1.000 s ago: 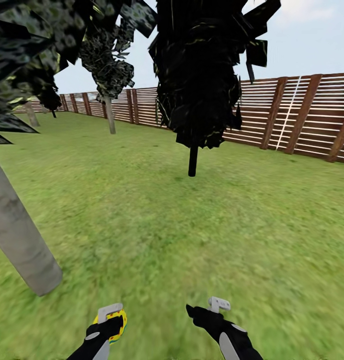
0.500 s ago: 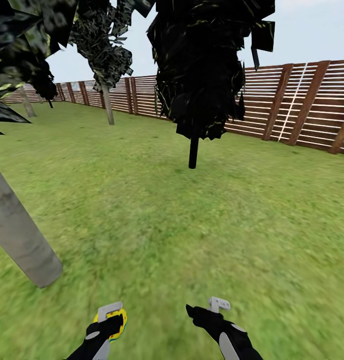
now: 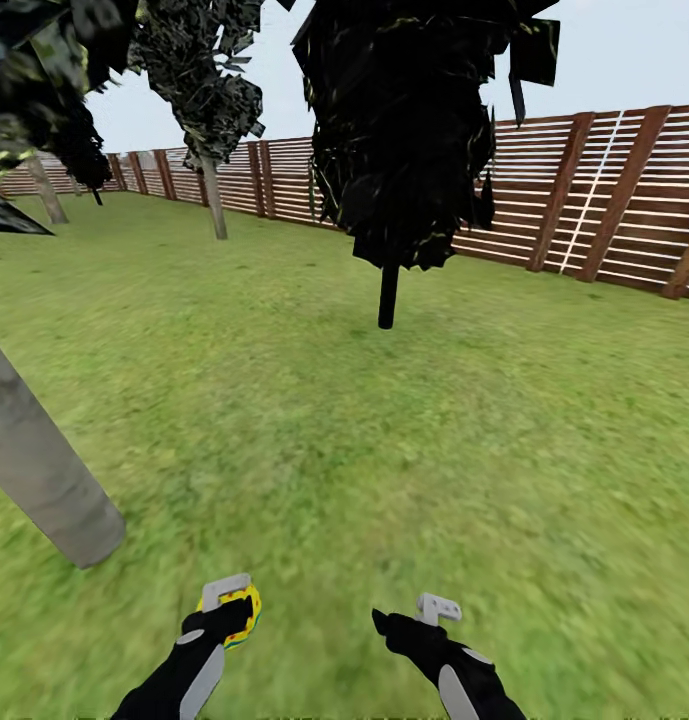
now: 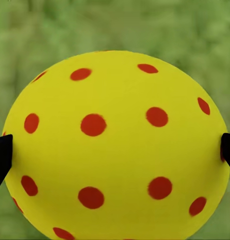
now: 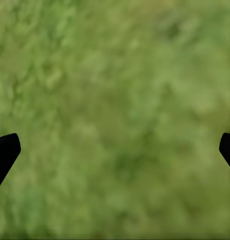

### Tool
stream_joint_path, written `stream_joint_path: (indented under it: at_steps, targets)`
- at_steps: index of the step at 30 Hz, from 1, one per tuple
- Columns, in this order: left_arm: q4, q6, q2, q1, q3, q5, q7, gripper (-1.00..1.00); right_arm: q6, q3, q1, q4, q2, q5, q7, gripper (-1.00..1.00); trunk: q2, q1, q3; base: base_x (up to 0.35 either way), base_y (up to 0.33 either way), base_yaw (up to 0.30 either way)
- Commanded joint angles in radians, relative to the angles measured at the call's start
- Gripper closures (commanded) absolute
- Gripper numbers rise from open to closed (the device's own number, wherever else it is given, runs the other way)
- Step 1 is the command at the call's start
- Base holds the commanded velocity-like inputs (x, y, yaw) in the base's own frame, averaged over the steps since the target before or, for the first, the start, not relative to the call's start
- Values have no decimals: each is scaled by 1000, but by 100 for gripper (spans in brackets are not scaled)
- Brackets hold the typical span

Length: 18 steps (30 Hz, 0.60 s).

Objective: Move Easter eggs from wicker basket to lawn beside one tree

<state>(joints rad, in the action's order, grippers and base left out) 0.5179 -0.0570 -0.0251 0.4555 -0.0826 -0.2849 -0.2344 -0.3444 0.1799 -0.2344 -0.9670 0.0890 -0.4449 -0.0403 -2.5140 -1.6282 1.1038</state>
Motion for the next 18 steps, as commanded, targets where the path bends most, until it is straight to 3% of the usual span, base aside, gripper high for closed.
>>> stream_joint_path:
  at_steps: [1, 6, 18]
  targets:
    - [0, 6, 2, 0, -7, -8, -8, 100, -4, 1, 0, -2, 0, -8, -4, -100, -1, 0, 5, 0, 0, 0]
    - [-4, 62, 4, 0, -5, -7, -4, 100, -4, 3, 0, -2, 0, -7, -4, -100, -2, -2, 24, 0, 0, 0]
    - [-4, 73, 7, 0, -6, -4, -2, 100, 30, 24, 0, -2, -2, -7, -3, -100, -5, -8, 71, 0, 0, 0]
